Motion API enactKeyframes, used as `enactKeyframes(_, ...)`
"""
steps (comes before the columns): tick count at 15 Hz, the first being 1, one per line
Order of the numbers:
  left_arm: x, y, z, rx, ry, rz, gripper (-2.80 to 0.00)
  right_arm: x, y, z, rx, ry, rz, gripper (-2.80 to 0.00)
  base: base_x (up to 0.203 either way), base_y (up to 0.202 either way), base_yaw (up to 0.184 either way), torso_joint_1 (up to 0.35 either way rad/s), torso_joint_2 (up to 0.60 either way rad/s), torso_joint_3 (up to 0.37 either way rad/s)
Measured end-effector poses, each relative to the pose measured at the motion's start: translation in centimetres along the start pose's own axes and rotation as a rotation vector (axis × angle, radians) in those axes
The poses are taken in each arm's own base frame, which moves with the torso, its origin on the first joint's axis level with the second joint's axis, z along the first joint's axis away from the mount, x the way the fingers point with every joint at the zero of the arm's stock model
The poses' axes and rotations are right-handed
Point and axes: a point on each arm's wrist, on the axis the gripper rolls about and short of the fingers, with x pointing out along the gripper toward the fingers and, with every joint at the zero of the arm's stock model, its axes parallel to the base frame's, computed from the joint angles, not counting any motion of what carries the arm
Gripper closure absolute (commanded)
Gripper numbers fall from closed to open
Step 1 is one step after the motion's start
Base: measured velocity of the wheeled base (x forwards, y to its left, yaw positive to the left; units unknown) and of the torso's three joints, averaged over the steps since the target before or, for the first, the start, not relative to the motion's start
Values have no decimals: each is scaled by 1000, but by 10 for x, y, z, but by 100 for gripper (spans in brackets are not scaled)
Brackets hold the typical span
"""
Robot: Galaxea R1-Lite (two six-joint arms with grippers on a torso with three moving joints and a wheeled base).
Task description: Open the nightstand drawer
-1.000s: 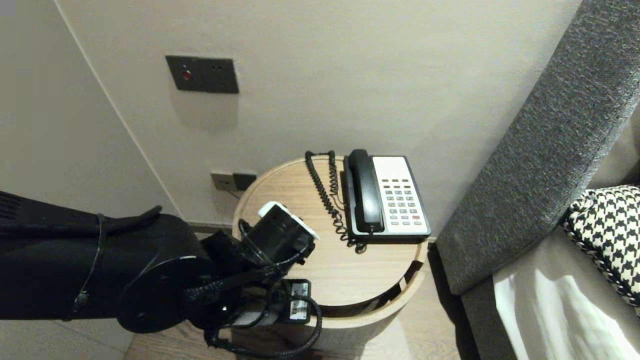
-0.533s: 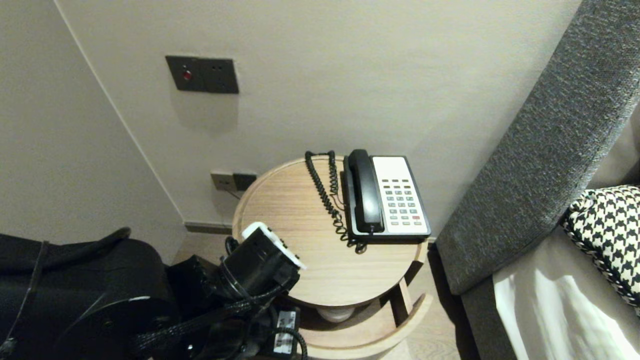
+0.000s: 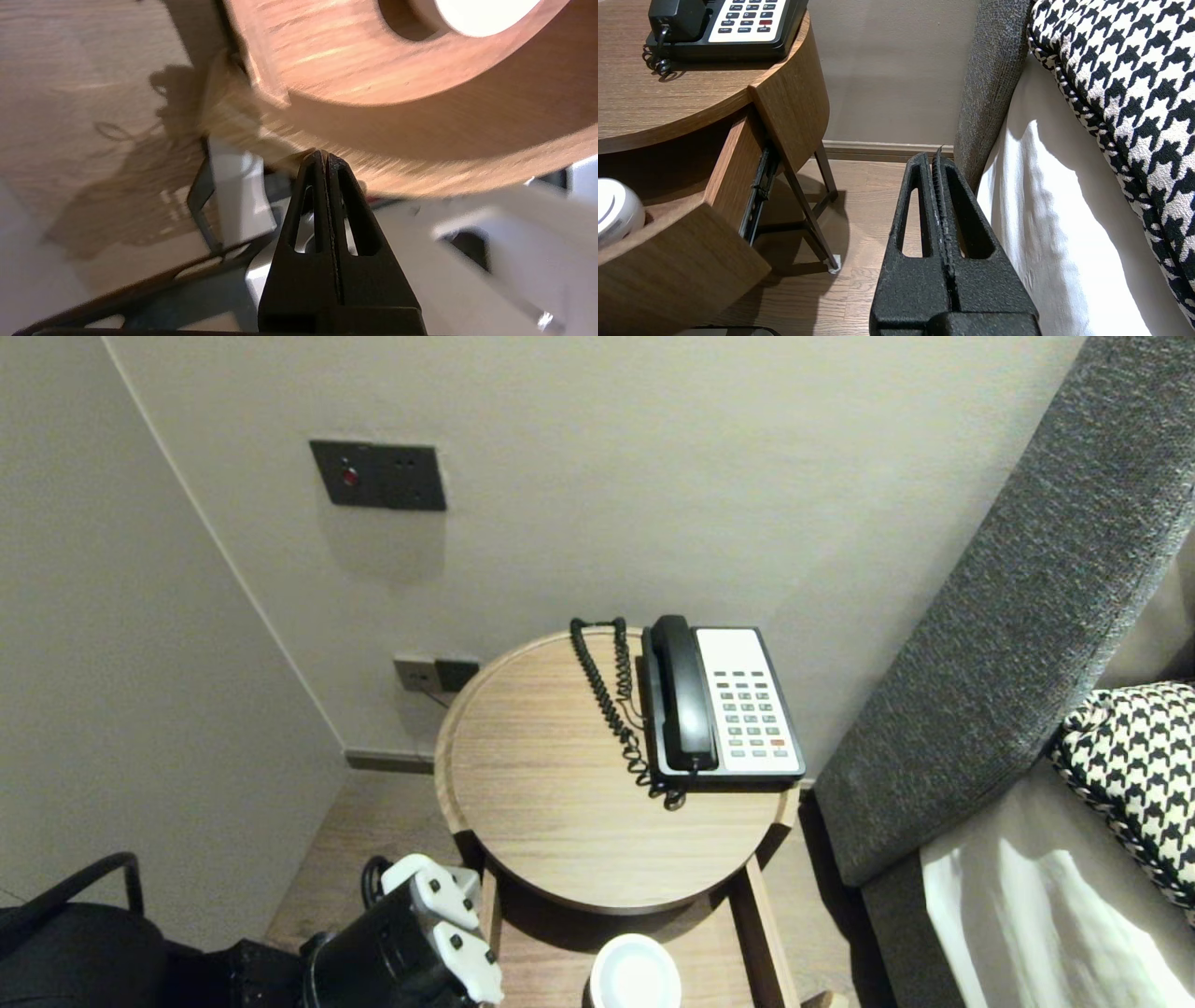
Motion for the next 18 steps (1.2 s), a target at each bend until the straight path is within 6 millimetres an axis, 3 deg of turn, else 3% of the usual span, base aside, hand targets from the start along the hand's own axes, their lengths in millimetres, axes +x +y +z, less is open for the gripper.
enactKeyframes(5,-17,0,-22,67,24,-91,0,0,0,0,0,0,0,0,0,0,0,0,0,0)
enactKeyframes(8,-23,0,-24,78,9,-121,0,0,0,0,0,0,-1,0,0,0,0,0,0,0)
enactKeyframes(12,-28,-3,-4,100,-26,-129,0,0,0,0,0,0,0,0,0,0,0,0,0,0)
enactKeyframes(18,-26,-29,51,40,16,-93,0,0,0,0,0,0,0,0,0,0,0,0,0,0)
